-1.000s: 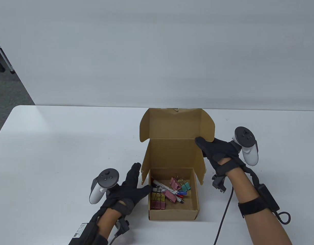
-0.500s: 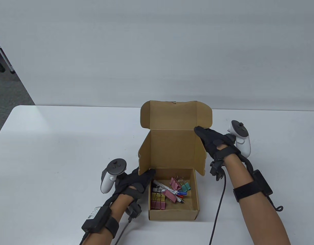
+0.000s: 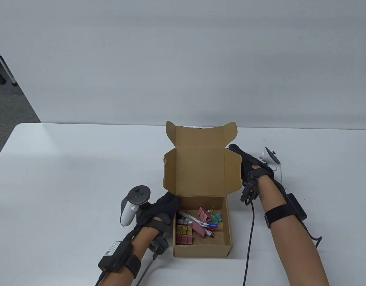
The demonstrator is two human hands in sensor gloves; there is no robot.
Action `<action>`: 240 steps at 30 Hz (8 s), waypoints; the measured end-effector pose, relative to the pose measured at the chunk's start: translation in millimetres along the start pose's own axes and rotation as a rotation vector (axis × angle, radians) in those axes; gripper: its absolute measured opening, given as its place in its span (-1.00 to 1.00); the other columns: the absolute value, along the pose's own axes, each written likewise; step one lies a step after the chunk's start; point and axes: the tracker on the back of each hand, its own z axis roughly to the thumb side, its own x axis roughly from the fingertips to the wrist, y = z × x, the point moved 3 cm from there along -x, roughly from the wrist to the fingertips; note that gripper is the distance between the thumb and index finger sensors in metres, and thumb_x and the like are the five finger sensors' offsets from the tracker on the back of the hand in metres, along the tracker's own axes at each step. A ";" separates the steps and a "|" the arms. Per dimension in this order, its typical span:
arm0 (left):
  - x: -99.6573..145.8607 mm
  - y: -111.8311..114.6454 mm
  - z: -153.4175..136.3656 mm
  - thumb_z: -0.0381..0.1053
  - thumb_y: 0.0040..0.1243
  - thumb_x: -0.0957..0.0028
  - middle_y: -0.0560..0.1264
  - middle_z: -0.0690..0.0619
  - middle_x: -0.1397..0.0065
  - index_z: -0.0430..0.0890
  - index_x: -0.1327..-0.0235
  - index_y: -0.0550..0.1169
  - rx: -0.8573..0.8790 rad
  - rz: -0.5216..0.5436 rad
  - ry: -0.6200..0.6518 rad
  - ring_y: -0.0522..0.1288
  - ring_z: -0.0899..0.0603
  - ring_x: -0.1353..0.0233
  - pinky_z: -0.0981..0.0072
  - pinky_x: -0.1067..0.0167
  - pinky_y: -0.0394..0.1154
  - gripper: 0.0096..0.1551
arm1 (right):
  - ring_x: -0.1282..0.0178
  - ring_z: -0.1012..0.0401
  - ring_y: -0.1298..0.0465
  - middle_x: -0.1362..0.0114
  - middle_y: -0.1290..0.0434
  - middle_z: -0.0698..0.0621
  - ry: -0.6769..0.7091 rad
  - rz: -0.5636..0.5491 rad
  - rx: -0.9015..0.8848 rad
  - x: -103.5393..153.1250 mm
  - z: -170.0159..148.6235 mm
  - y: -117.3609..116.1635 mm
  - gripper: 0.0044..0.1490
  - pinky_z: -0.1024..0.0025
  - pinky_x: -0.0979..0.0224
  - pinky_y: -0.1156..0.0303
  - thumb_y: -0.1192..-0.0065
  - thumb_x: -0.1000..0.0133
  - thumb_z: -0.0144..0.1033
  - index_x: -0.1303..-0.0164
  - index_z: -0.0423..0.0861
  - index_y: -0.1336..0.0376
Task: Open four flaps of mailer box and unpack office supplies
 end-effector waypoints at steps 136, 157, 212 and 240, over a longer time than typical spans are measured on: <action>5.5 -17.2 -0.7 0.35 -0.06 -0.38 0.26 -0.15 -0.75 0.08 -0.75 0.11 -0.061 0.050 0.003 0.19 -0.45 -0.70 -0.47 -0.57 -0.05 -0.23 | -0.62 -0.07 -0.31 -0.58 -0.42 0.08 -0.071 -0.346 1.889 157.0 -31.6 45.9 -0.60 -0.37 -0.60 0.03 -0.39 -0.29 -0.14 -0.34 0.21 -0.41; 6.5 -16.4 -1.5 0.37 -0.06 -0.37 0.25 -0.15 -0.75 0.09 -0.75 0.11 -0.037 0.051 0.003 0.18 -0.45 -0.70 -0.43 -0.58 -0.07 -0.22 | -0.63 -0.07 -0.30 -0.64 -0.35 0.04 -0.226 -0.398 2.032 147.7 -40.3 45.6 -0.51 -0.32 -0.60 0.00 -0.29 -0.33 -0.14 -0.48 0.22 -0.25; 7.6 -13.8 -3.0 0.40 -0.08 -0.35 0.23 -0.17 -0.76 0.10 -0.75 0.11 -0.021 0.050 0.001 0.15 -0.47 -0.70 -0.39 -0.60 -0.09 -0.21 | -0.27 -0.12 -0.55 -0.49 -0.39 -0.17 -0.476 0.033 1.740 40.8 -75.3 -206.9 -0.29 0.06 -0.08 -0.64 -0.51 -0.25 -0.13 -0.52 -0.13 -0.26; 7.1 -13.6 -4.1 0.41 -0.08 -0.35 0.23 -0.17 -0.76 0.10 -0.75 0.11 -0.020 0.052 0.005 0.15 -0.47 -0.70 -0.39 -0.60 -0.09 -0.20 | -0.10 -0.10 -0.62 -0.30 -0.55 -0.12 -0.554 -0.001 1.862 18.6 -90.8 -193.3 -0.44 -0.05 -0.17 -0.53 -0.44 -0.30 -0.20 -0.41 -0.21 -0.34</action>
